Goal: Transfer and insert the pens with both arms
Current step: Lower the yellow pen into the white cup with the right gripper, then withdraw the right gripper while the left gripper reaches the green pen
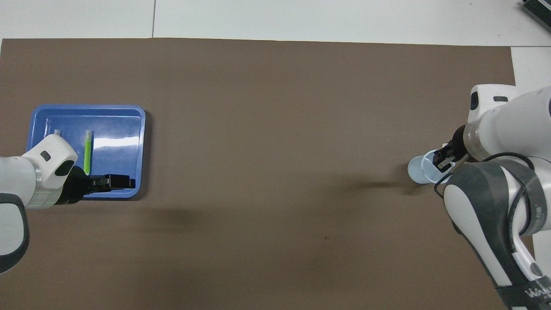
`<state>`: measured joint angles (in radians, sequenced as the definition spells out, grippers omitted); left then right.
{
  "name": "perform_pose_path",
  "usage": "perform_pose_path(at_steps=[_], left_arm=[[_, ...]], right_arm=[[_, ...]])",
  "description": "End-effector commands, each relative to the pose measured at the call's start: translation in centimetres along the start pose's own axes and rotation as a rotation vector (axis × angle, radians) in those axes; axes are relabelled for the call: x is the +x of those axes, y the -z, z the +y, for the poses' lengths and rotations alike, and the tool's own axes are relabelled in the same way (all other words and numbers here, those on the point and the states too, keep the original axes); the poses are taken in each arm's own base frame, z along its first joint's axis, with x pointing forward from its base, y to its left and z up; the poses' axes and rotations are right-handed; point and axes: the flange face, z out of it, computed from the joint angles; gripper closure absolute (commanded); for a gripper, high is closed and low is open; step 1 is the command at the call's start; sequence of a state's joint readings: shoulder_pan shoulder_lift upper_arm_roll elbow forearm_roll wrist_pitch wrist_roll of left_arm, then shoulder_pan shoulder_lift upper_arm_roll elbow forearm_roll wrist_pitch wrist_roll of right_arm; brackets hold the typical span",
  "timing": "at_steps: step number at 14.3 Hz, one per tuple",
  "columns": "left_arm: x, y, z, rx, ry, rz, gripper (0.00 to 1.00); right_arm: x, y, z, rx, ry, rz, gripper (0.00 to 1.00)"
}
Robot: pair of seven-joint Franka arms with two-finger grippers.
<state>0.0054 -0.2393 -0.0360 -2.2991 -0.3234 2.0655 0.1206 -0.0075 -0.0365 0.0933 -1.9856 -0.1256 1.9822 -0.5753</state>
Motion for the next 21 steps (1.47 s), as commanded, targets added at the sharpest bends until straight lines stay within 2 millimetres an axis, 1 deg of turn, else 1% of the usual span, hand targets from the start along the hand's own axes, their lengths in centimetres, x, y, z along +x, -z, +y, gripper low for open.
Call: perform_pose_path(at_steps=[1,2,3,4,6,8,9,10,11,12,13,14,15,16,17,18,19,20,21], left_arm=[[0.8,-1.1,-1.0,0.041,-0.052,-0.016,0.26],[1.3,-0.9,-2.4,0.052,-0.052,-0.005,0.26],[1.7,-1.0,-3.0,0.054,-0.052,0.000,0.26],[2.1,-0.9,-3.4,0.064,-0.076,0.007,0.26],[2.9,-0.5,-5.0,0.113,-0.094,0.013,0.27],[3.6,-0.8,-5.6,0.135,-0.116,0.035,0.26],[4.0,-1.3,-6.5,0.139,-0.102,0.049,0.26],[4.5,-1.6,-7.1,0.145,-0.097,0.067,0.26],[5.3,-2.1,-7.6,0.150,-0.093,0.078,0.26],[5.8,-2.3,-7.9,0.164,-0.099,0.081,0.26],[6.4,-2.0,-9.1,0.179,-0.090,0.092,0.26],[6.8,-2.1,-9.9,0.190,-0.087,0.096,0.27],[7.1,-1.8,-10.1,0.194,-0.087,0.108,0.27],[7.4,-2.2,-10.6,0.195,-0.081,0.103,0.27],[8.0,-1.8,-10.9,0.197,-0.081,0.115,0.27],[8.5,-2.4,-11.7,0.198,-0.076,0.115,0.28],[9.0,-2.6,-12.0,0.201,-0.081,0.125,0.28],[9.3,-2.8,-12.2,0.203,-0.082,0.128,0.28],[9.8,-3.4,-12.8,0.205,-0.085,0.122,0.29]], right_arm=[[-1.5,-1.9,0.0,-0.023,0.024,0.005,1.00],[-2.1,-2.3,0.5,-0.020,0.035,0.000,1.00],[-2.8,-2.8,1.3,-0.024,0.051,0.005,1.00],[-3.0,-3.1,1.7,-0.030,0.060,0.013,1.00],[-3.1,-3.3,1.6,-0.028,0.057,0.010,1.00],[-3.1,-3.4,1.6,-0.027,0.058,0.009,1.00],[-3.2,-3.4,1.5,-0.022,0.052,0.005,0.62],[-3.3,-3.5,1.5,-0.016,0.050,0.000,0.27],[-3.4,-3.5,1.6,-0.013,0.053,-0.004,0.00],[-3.7,-3.5,1.9,-0.008,0.047,-0.009,0.00],[-3.9,-3.1,2.1,0.004,0.039,-0.018,0.00],[-3.7,-1.9,2.4,0.004,0.033,-0.012,0.00],[-3.6,-0.4,2.8,0.001,0.029,-0.011,0.00],[-3.4,1.2,3.2,0.001,0.024,-0.010,0.00],[-3.4,2.6,3.3,0.002,0.018,-0.012,0.00],[-3.2,4.2,3.1,-0.005,0.018,-0.006,0.00],[-2.9,5.3,2.9,-0.010,0.022,-0.002,0.00],[-2.2,6.2,2.2,-0.008,0.034,0.005,0.00],[-1.5,6.5,1.4,0.039,0.031,0.037,0.00]])
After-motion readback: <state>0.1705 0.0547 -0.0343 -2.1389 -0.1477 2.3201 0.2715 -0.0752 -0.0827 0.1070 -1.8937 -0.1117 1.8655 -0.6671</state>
